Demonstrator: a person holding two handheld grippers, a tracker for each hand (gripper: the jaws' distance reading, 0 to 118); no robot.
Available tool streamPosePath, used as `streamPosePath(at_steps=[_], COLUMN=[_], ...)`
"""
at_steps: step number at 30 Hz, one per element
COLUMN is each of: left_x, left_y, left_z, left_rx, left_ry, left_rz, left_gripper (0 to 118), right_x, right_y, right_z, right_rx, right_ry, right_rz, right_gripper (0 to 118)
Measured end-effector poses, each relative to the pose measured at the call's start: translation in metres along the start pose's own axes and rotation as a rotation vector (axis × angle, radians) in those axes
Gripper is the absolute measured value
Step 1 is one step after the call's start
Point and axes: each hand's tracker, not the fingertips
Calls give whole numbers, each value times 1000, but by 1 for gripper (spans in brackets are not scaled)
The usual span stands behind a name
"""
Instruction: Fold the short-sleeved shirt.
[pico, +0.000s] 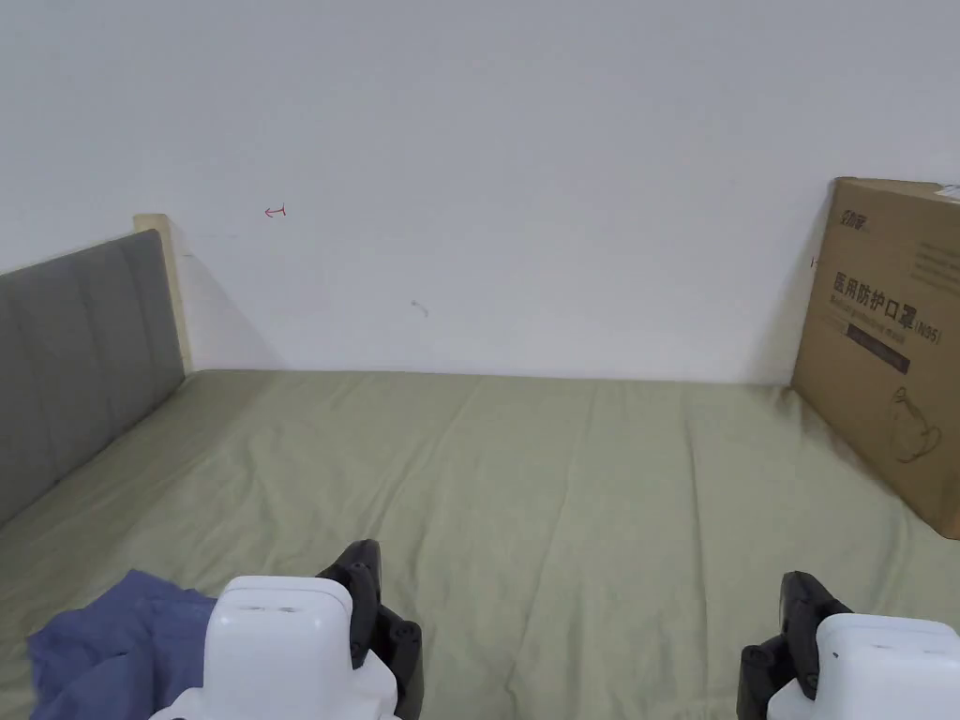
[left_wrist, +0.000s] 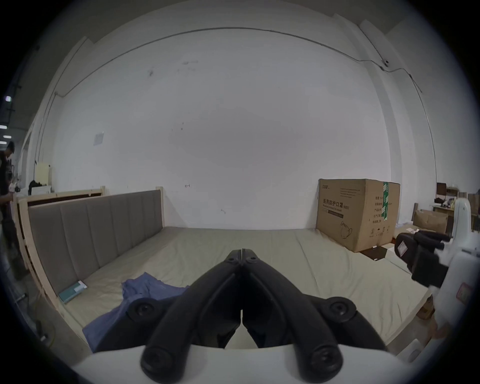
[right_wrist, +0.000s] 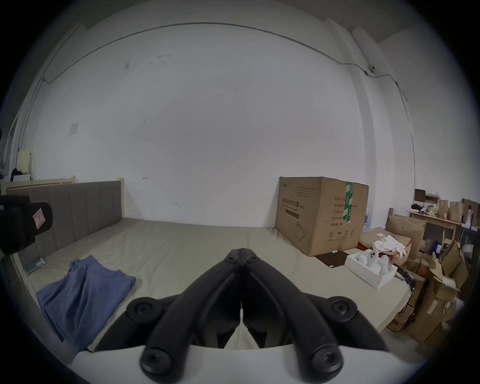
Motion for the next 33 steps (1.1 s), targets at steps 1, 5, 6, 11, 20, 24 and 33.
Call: streamPosePath(at_steps=[1, 5, 6, 11, 20, 24, 33], left_x=[-1, -9, -11, -42, -127, -159, -197], left_y=[-1, 0, 0, 10, 19, 14, -31], left_z=[0, -1, 0, 13, 77, 93, 40], left_rx=[1, -15, -15, 0, 15, 1, -174], left_ry=[7, 19, 23, 148, 526, 602, 570], left_rz=[-2, 20, 28, 17, 7, 59, 103], left_gripper=[0, 0, 0, 0, 0, 0, 0], right_x=[-1, -3, -5, -38, -152, -183, -201], right_y=[-1, 1, 2, 11, 14, 14, 4], right_z=[0, -2, -3, -8, 8, 13, -3], right_rx=[-1, -7, -8, -5, -13, -6, -22], right_ry=[-5, 14, 14, 156, 574, 642, 652], right_rz=[-1, -18, -15, -30, 21, 52, 71], right_gripper=[0, 0, 0, 0, 0, 0, 0])
